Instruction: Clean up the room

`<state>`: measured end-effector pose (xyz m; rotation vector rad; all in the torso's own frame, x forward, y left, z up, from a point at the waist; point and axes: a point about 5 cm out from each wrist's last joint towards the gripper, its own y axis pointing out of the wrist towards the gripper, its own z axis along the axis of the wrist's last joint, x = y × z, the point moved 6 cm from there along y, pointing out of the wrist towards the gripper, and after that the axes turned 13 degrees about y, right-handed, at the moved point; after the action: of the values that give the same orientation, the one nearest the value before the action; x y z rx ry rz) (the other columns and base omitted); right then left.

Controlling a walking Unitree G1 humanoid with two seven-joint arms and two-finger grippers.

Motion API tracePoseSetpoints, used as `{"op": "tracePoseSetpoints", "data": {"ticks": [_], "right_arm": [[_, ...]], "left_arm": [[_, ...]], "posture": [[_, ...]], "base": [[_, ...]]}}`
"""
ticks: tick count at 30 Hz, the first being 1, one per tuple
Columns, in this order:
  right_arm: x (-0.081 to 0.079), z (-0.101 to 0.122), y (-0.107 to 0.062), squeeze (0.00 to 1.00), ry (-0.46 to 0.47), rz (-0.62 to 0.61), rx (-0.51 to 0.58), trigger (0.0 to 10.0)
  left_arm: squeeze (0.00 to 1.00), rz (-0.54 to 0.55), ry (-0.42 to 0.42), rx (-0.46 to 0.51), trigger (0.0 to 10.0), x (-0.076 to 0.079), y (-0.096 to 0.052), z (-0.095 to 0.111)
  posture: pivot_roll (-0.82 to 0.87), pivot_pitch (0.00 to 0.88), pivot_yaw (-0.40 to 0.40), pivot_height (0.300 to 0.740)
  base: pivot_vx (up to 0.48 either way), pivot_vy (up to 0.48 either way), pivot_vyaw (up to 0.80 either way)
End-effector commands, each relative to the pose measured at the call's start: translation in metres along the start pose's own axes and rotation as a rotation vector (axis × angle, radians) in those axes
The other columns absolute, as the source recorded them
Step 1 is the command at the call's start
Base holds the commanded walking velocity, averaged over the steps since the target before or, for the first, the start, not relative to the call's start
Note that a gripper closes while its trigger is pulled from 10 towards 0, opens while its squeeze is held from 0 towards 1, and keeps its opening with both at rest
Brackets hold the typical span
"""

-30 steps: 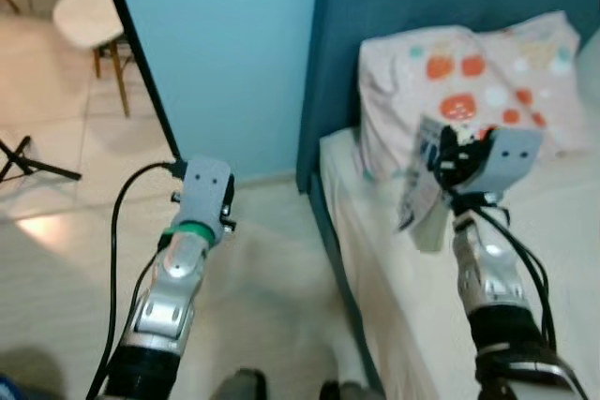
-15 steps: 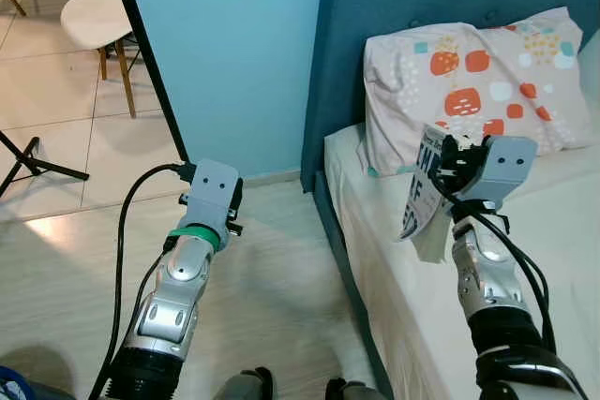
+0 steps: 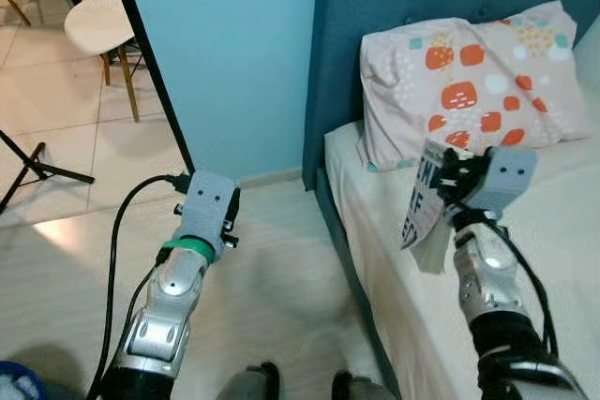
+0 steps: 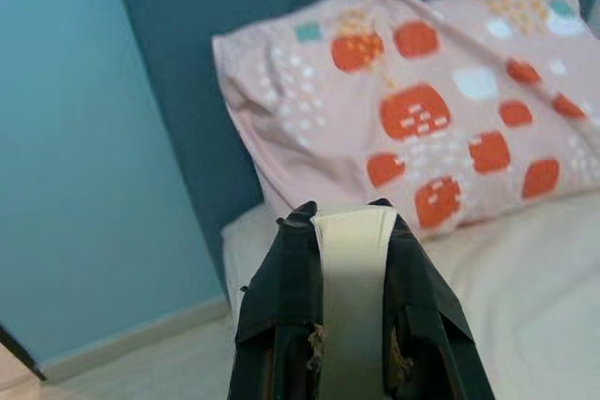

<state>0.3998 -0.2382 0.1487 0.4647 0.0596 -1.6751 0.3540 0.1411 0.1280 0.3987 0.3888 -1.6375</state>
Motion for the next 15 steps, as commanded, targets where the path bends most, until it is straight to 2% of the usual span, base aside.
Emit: {"op": "tracePoseSetpoints", "data": {"ticks": [1, 8, 11, 13, 15], "right_arm": [[0.005, 0.014, 0.007, 0.00, 0.003, -0.005, 0.040, 10.0], [-0.003, 0.031, 0.019, 0.00, -0.051, 0.039, 0.079, 10.0], [-0.022, 0.042, 0.022, 0.00, -0.068, 0.102, 0.127, 10.0], [-0.022, 0.042, 0.022, 0.00, -0.068, 0.102, 0.127, 10.0], [-0.032, 0.054, 0.021, 0.00, -0.085, 0.136, 0.183, 10.0]], "left_arm": [[0.00, -0.029, -0.005, 0.002, 10.0, 0.002, -0.006, 0.001], [0.00, -0.029, 0.014, 0.025, 10.0, -0.005, -0.009, 0.007], [0.00, -0.008, 0.008, 0.049, 10.0, -0.010, -0.004, 0.016], [0.00, -0.008, 0.008, 0.049, 10.0, -0.010, -0.004, 0.016], [0.00, 0.000, -0.009, 0.063, 10.0, -0.010, -0.001, 0.023]], "posture": [[0.08, 0.221, 0.084, 0.730], [0.09, 0.253, 0.081, 0.730], [0.09, 0.244, 0.066, 0.730], [0.09, 0.244, 0.066, 0.730], [0.08, 0.223, 0.062, 0.730]], "base": [[0.000, 0.000, 0.00], [0.000, 0.000, 0.00], [0.000, 0.000, 0.00], [0.000, 0.000, 0.00], [0.000, 0.000, 0.00]]}}
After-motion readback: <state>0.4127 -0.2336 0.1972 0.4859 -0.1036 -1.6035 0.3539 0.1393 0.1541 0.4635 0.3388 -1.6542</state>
